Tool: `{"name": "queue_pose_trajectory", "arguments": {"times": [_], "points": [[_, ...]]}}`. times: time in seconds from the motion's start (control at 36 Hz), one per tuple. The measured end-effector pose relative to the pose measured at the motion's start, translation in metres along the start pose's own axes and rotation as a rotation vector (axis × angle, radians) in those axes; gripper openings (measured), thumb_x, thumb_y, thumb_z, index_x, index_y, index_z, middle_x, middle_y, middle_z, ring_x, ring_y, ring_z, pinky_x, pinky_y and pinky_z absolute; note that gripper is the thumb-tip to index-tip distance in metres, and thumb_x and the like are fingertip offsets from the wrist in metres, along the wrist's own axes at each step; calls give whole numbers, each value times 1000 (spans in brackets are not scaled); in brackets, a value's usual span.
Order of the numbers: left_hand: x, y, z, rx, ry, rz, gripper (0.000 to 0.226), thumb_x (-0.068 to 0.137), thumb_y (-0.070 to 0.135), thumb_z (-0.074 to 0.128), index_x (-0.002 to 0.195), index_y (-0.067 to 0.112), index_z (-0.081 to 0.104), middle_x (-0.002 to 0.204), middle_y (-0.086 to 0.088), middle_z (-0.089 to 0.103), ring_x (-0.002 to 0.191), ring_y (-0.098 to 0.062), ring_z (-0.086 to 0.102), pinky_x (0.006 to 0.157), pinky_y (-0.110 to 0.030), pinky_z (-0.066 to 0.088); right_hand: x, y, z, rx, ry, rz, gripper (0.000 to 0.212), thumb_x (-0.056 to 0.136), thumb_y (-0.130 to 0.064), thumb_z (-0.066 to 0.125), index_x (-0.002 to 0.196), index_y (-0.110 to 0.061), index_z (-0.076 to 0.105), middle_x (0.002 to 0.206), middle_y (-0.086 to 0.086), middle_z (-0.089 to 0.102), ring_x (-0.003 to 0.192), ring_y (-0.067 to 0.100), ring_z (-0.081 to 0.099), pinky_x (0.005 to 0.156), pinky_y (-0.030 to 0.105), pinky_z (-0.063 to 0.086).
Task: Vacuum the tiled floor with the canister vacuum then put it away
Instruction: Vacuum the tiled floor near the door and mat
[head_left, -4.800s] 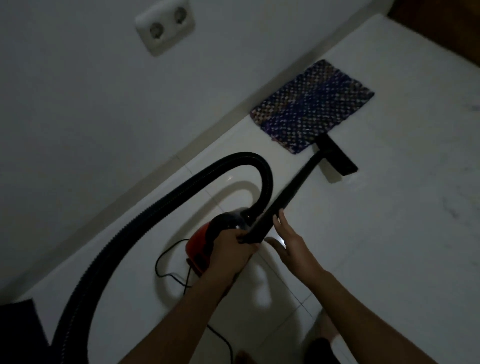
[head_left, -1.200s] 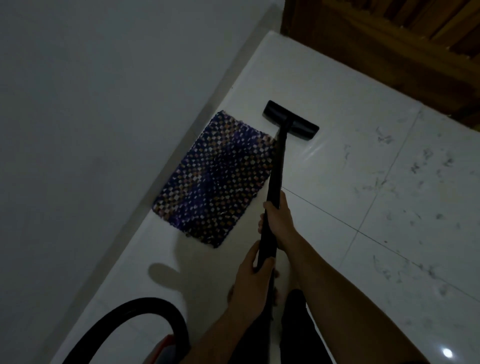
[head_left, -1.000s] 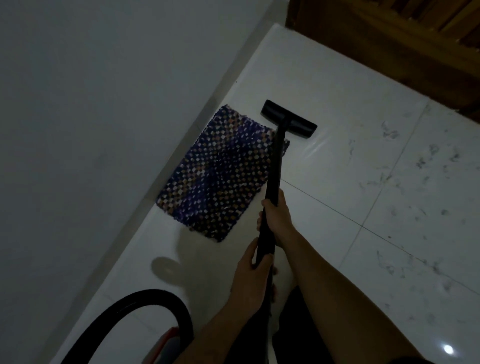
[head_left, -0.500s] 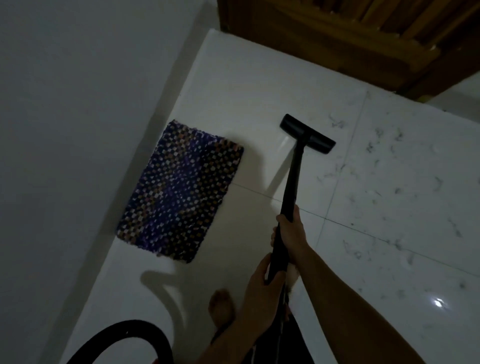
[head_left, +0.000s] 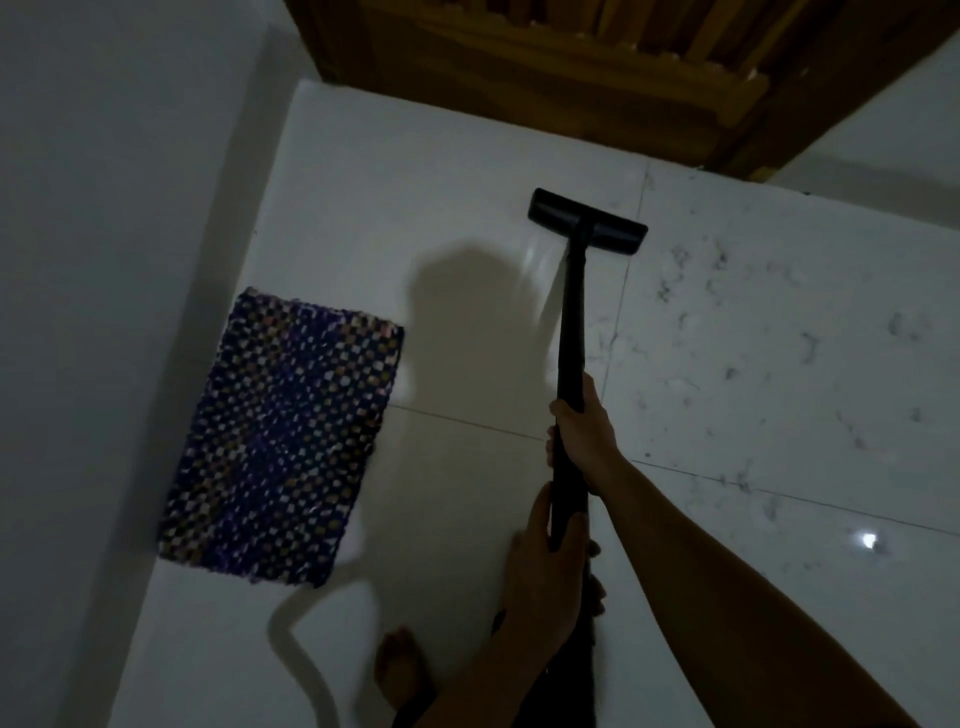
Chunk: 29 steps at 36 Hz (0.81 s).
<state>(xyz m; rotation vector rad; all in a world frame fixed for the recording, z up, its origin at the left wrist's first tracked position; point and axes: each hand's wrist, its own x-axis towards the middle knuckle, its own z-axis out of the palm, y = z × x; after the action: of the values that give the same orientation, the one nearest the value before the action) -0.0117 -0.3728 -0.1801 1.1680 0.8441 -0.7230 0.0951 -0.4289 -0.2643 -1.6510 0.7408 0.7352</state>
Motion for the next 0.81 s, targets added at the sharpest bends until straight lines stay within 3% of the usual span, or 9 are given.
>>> {"name": "queue_pose_trajectory", "arguments": {"times": [0.31, 0.47, 0.67, 0.81], "points": [[49, 36, 54, 13, -57, 22, 45, 99, 21, 43, 142, 28, 31, 73, -2, 58, 34, -6, 50, 37, -18, 43, 55, -34, -55, 17, 80, 8, 46, 94, -11, 47, 132, -36, 41, 65, 9, 51, 46, 19, 49, 41, 25, 46], [65, 44, 76, 25, -90, 44, 43, 99, 21, 42, 141, 28, 32, 74, -3, 57, 35, -6, 51, 38, -18, 45, 75, -42, -78, -31, 101, -6, 36, 93, -11, 47, 125, -27, 43, 63, 10, 51, 45, 20, 50, 40, 24, 46], [78, 55, 91, -26, -131, 22, 24, 100, 20, 39, 115, 38, 35, 73, -3, 53, 33, -4, 49, 37, -16, 44, 97, -45, -94, -37, 94, -6, 35, 92, -8, 46, 124, -21, 43, 62, 7, 47, 45, 20, 48, 43, 27, 45], [89, 58, 87, -25, -145, 19, 33, 100, 17, 37, 133, 21, 39, 71, -5, 52, 34, -5, 49, 36, -18, 43, 111, -48, -94, -77, 66, 12, 55, 92, -5, 48, 139, -29, 32, 66, 8, 48, 48, 21, 50, 48, 31, 48]]}}
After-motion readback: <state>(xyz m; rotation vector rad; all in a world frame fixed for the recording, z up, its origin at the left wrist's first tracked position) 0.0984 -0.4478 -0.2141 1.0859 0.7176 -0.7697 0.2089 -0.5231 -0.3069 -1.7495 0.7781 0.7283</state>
